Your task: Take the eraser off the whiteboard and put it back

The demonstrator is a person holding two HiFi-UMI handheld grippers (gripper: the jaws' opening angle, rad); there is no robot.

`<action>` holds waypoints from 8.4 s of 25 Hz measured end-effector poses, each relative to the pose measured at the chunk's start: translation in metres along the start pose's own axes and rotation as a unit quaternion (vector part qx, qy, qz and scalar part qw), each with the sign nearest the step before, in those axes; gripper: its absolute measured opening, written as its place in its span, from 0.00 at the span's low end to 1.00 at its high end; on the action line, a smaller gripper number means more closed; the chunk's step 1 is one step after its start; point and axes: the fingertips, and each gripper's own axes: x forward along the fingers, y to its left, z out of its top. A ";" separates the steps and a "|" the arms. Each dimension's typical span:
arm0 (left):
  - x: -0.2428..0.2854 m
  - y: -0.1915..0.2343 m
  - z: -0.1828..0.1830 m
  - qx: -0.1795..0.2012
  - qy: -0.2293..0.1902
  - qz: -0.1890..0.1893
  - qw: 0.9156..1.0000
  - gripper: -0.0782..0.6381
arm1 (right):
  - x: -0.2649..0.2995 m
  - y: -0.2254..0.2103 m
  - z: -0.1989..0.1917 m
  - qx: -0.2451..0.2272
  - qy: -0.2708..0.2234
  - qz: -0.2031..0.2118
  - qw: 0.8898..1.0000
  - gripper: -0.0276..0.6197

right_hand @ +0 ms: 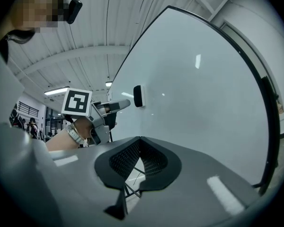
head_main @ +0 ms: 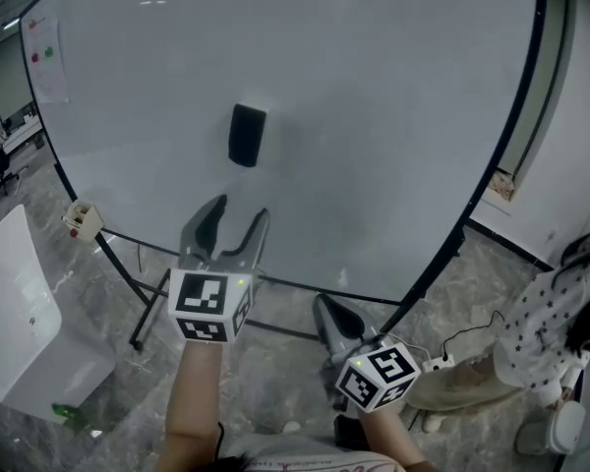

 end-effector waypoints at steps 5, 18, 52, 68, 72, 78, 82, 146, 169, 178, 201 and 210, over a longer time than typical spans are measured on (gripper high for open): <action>0.039 0.020 0.024 0.027 -0.006 0.024 0.999 0.53 | 0.012 -0.010 0.007 0.004 -0.009 -0.003 1.000 0.05; 0.104 0.035 0.040 0.055 0.021 0.023 0.998 0.57 | 0.026 -0.028 0.014 0.012 -0.020 -0.032 0.999 0.05; 0.068 0.038 0.060 0.048 -0.016 0.044 0.998 0.45 | 0.020 -0.012 0.009 0.004 -0.009 -0.039 0.999 0.05; -0.033 0.029 0.041 -0.051 -0.037 0.006 0.998 0.45 | 0.005 0.024 0.001 0.006 -0.010 -0.027 1.000 0.05; -0.048 0.029 0.027 -0.070 -0.037 -0.002 0.997 0.45 | 0.004 0.028 -0.004 0.011 -0.008 -0.024 1.000 0.05; -0.064 0.029 0.023 -0.080 -0.050 -0.004 0.996 0.45 | 0.007 0.033 -0.004 0.014 -0.009 -0.024 1.000 0.05; -0.067 0.029 0.019 -0.086 -0.049 -0.002 0.995 0.45 | 0.007 0.034 -0.002 0.009 -0.011 -0.023 1.000 0.05; 0.113 0.043 0.033 0.040 0.041 0.024 0.998 0.45 | 0.011 -0.005 0.003 0.001 -0.009 -0.059 0.998 0.05; 0.096 0.036 0.035 0.056 0.027 0.018 0.998 0.55 | 0.011 -0.004 0.005 -0.007 0.000 -0.044 0.999 0.05; 0.052 0.031 0.042 0.034 0.005 0.010 0.999 0.42 | 0.009 0.011 0.005 -0.010 -0.002 -0.035 0.999 0.05; -0.064 0.008 -0.045 -0.127 0.032 -0.031 0.991 0.11 | 0.004 0.030 0.010 -0.031 -0.018 -0.039 0.999 0.04; -0.101 -0.001 -0.082 -0.170 0.058 -0.031 0.983 0.11 | 0.006 0.037 0.005 -0.041 -0.012 -0.038 0.998 0.04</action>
